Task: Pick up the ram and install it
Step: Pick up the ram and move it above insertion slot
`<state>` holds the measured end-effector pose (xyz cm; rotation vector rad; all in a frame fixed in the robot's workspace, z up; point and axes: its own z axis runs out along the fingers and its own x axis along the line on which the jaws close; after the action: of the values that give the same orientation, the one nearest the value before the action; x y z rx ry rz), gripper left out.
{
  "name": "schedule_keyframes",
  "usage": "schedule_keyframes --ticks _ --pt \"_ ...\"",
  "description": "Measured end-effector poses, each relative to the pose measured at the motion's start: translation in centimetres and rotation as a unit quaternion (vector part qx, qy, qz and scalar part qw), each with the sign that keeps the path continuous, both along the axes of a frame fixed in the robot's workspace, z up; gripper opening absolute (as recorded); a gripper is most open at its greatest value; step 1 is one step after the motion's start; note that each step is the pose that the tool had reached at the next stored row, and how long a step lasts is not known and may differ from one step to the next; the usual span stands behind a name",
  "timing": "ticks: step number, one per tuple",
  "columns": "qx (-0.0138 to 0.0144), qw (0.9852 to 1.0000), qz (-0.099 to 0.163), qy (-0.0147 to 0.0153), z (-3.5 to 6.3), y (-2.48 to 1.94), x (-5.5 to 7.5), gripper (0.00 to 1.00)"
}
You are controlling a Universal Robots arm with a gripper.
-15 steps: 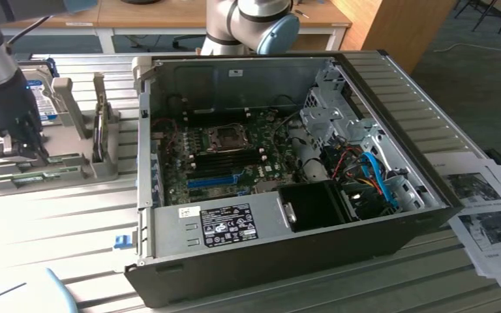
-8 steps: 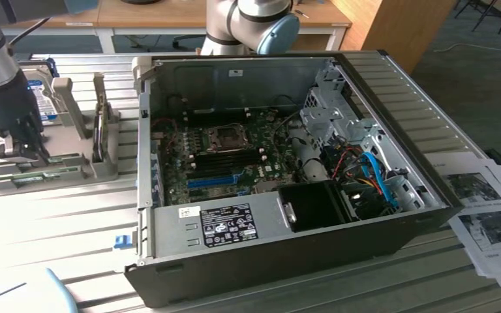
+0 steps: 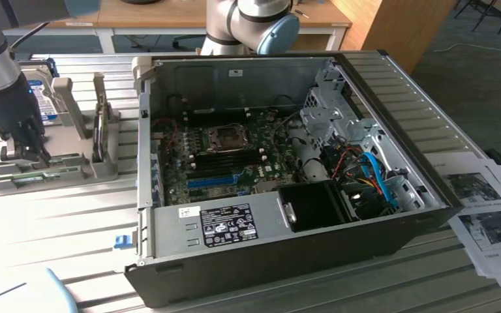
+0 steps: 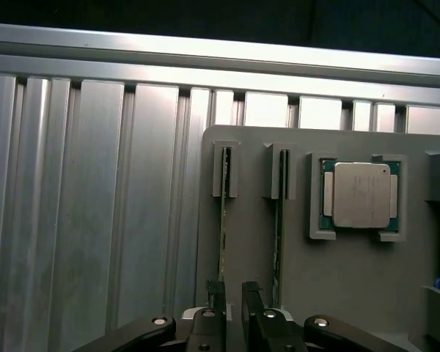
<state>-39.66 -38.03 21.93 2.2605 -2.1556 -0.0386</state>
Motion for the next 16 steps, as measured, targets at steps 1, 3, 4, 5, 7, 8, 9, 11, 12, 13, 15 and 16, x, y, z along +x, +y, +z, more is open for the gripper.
schedule_keyframes --ticks 1,3,4,5,7,8,9,11,12,13,15,16 --pt "0.0000 1.0000 0.000 -0.0001 -0.01 -0.04 0.01 0.23" --pt "0.0001 1.0000 0.000 -0.0001 -0.01 -0.20 0.01 0.23" --pt "0.0000 1.0000 0.000 -0.0001 -0.01 -0.29 0.00 0.23" --pt "0.0001 1.0000 0.000 -0.0001 -0.02 -0.37 0.00 0.23" --pt "0.0000 1.0000 0.000 0.0000 -0.01 -0.44 0.00 0.23" --pt "0.0001 1.0000 0.000 -0.0001 -0.01 -0.44 0.00 0.23" --pt "0.0001 1.0000 0.000 -0.0001 -0.01 -0.44 0.00 0.23" --pt "0.0001 1.0000 0.000 -0.0001 -0.05 -0.45 0.00 0.23" --pt "0.0002 1.0000 0.000 -0.0002 -0.12 -0.45 0.00 0.23" --pt "0.0002 1.0000 0.000 -0.0001 -0.20 -0.46 0.00 0.23" --pt "0.0002 1.0000 0.000 -0.0001 -0.41 -0.46 0.00 0.23" --pt "0.0002 1.0000 0.000 0.0000 -0.52 -0.47 0.00 0.23"
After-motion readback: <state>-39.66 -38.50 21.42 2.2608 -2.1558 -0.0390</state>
